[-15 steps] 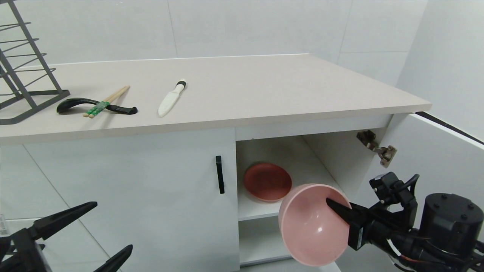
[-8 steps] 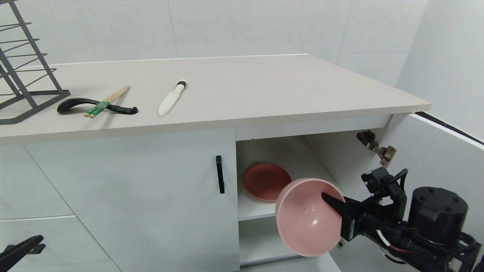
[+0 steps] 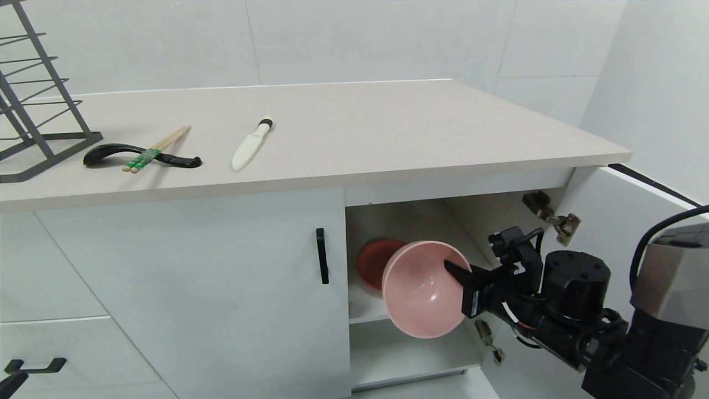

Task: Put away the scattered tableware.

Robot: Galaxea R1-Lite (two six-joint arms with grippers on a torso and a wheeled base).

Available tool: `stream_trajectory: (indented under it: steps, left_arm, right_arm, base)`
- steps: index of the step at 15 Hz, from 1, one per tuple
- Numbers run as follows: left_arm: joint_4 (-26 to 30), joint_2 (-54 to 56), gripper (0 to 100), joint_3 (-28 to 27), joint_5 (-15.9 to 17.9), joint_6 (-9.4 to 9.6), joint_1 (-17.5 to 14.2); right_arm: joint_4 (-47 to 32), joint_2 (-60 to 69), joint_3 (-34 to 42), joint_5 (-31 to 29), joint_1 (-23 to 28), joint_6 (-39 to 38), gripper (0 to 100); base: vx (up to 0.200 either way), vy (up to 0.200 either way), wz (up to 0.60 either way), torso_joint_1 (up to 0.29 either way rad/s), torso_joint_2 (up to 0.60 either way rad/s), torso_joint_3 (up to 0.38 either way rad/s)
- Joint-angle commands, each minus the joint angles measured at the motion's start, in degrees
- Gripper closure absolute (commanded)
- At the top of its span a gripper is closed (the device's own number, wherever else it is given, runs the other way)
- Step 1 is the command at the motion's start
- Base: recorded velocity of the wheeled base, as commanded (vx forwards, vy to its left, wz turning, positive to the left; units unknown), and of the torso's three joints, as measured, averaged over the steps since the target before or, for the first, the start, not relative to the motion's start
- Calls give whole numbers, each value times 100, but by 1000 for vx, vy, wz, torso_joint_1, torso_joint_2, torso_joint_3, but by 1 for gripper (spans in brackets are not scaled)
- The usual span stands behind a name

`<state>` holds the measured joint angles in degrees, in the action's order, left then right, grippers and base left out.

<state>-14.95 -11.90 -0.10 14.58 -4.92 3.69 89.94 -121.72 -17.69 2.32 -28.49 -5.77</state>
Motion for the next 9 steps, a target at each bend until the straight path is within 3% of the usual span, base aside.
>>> stream_trajectory:
  steps: [1, 2, 6, 9]
  left_arm:
    - [194, 232, 0, 10, -140, 27, -62]
    - [255, 267, 0, 10, -166, 35, -62]
    - [844, 627, 0, 10, -254, 361, -71]
    - [1046, 742, 0, 10, -535, 369, -79]
  right_arm:
    - [6, -475, -297, 23, 80, -3, 100]
    - [6, -537, -376, 58, 116, -3, 100]
    - [6, -1231, -1342, 278, 493, -12, 100]
    - [-381, -1662, -2063, 428, 608, -12, 100]
  base:
    - [0, 0, 0, 0, 0, 0]
    - [0, 0, 0, 0, 0, 0]
    - [0, 0, 0, 0, 0, 0]
    - [0, 0, 0, 0, 0, 0]
